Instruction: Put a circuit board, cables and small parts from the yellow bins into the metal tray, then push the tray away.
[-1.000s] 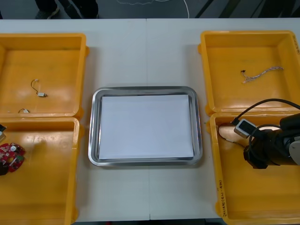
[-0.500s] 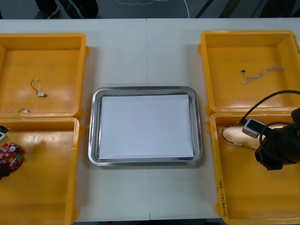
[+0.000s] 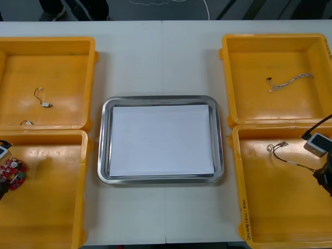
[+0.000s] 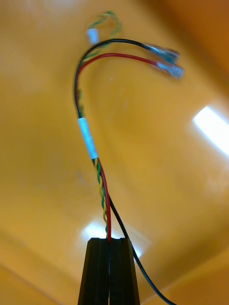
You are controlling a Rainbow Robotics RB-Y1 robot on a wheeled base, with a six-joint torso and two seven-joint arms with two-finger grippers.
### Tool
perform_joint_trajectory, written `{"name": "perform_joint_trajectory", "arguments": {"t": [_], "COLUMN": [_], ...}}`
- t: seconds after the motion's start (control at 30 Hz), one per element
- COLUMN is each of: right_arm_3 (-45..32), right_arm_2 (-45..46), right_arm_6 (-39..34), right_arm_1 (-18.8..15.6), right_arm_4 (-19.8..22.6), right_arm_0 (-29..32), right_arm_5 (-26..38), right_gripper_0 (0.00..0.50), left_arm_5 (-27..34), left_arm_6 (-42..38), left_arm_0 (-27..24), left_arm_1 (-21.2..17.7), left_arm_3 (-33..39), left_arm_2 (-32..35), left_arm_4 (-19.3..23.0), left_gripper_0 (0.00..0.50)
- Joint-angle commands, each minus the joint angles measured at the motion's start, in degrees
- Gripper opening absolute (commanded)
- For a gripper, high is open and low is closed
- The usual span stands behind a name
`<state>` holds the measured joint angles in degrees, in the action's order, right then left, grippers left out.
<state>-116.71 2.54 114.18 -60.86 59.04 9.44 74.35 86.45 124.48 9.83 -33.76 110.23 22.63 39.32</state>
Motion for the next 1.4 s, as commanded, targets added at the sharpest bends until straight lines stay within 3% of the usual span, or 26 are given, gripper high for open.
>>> {"name": "perform_joint_trajectory", "arguments": {"t": [0.03, 0.1, 0.27, 0.7, 0.73, 0.77, 0.8, 0.87, 0.9, 1.4], "right_arm_3": [-2.38, -2.47, -2.47, -2.56, -2.56, -2.56, -2.56, -2.56, -2.56, -3.44], "right_arm_2": [5.54, 6.51, 6.68, 6.33, 6.33, 6.33, 6.24, 6.07, 6.07, 6.07], "right_arm_6": [2.18, 2.27, 2.01, 2.27, 2.18, 2.27, 2.18, 2.27, 2.27, 2.36], "right_arm_1": [-2.95, -2.95, -2.95, 0.92, 1.01, 1.01, 1.1, 1.1, 1.18, 2.06], "right_arm_4": [1.25, 1.78, 2.92, 3.63, 3.71, 3.8, 3.98, 4.33, 4.42, 4.94], "right_arm_0": [9.02, 12.36, 17.11, 18.25, 18.16, 18.25, 18.16, 18.25, 18.16, 15.35], "right_arm_5": [-3.34, -5.36, -10.46, -12.13, -12.13, -12.13, -12.22, -12.39, -12.48, -10.81], "right_gripper_0": [0.0, 0.0, 0.0, 0.0, 0.017, 0.095, 0.257, 0.478, 0.5, 0.5], "left_arm_5": [-0.67, -0.67, -0.58, 4.87, 5.04, 5.31, 5.92, 7.07, 7.42, 4.87], "left_arm_6": [7.44, 7.44, 7.44, 7.18, 7.09, 7.09, 6.92, 6.65, 6.48, 6.13], "left_arm_0": [1.86, 1.77, 1.59, 3.26, 3.7, 3.88, 4.23, 5.11, 5.72, 10.29], "left_arm_1": [0.62, 0.62, 0.62, 0.62, 0.62, 0.62, 0.62, 0.62, 0.62, 0.62], "left_arm_3": [0.42, 0.42, 0.42, 5.61, 6.31, 6.66, 7.45, 8.68, 9.39, 10.88], "left_arm_2": [-0.57, -0.57, -0.13, 2.25, 2.33, 2.42, 2.69, 2.77, 2.95, 0.49], "left_arm_4": [-0.64, -0.56, -0.03, 2.52, 2.78, 2.96, 3.22, 3.66, 3.84, 4.98], "left_gripper_0": [0.027, 0.0, 0.0, 0.0, 0.0, 0.0, 0.0, 0.0, 0.0, 0.0]}}
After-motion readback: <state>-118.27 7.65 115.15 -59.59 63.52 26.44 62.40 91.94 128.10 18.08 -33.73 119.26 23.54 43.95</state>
